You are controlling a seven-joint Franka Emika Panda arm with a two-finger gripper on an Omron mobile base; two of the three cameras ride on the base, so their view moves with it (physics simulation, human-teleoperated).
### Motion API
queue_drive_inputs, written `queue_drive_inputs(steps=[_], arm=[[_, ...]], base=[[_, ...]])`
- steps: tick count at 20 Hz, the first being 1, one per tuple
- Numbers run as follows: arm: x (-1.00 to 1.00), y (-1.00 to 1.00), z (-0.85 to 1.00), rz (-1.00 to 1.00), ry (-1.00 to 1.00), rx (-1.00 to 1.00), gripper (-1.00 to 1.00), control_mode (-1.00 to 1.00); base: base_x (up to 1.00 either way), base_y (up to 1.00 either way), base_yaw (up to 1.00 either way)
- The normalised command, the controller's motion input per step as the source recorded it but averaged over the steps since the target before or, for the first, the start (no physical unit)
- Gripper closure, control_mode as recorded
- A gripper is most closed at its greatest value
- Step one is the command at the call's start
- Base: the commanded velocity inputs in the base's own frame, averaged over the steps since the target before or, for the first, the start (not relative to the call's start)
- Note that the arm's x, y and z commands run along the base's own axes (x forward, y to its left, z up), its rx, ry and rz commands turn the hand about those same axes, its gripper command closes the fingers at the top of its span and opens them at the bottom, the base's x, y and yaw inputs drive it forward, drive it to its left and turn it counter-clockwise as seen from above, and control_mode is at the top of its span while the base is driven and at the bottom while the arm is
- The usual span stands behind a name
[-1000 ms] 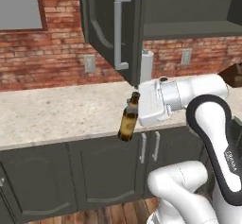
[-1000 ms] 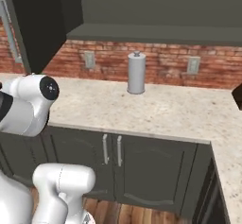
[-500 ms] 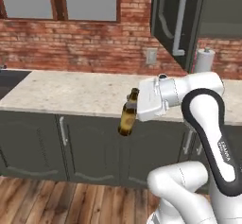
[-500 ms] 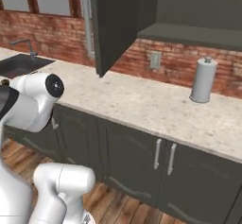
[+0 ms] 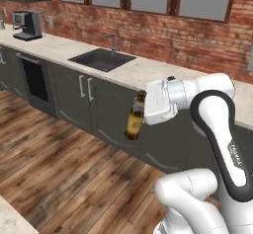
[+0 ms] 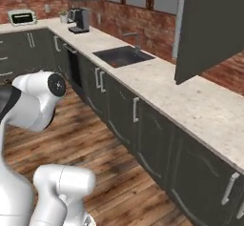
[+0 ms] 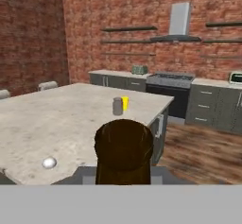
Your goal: Open the cabinet directly in front. Then move the beer and the cup to the dining counter with the jar on it.
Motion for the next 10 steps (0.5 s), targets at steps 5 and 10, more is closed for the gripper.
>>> queue_drive_inputs(steps=[5, 10], arm=[[0.0, 0.0, 0.0, 0.0, 0.0, 0.0, 1.0, 1.0], [0.0, 0.0, 0.0, 0.0, 0.0, 0.0, 1.0, 1.0]], base=[[-0.56, 0.09, 0.82], [-0.54, 0.07, 0.8]])
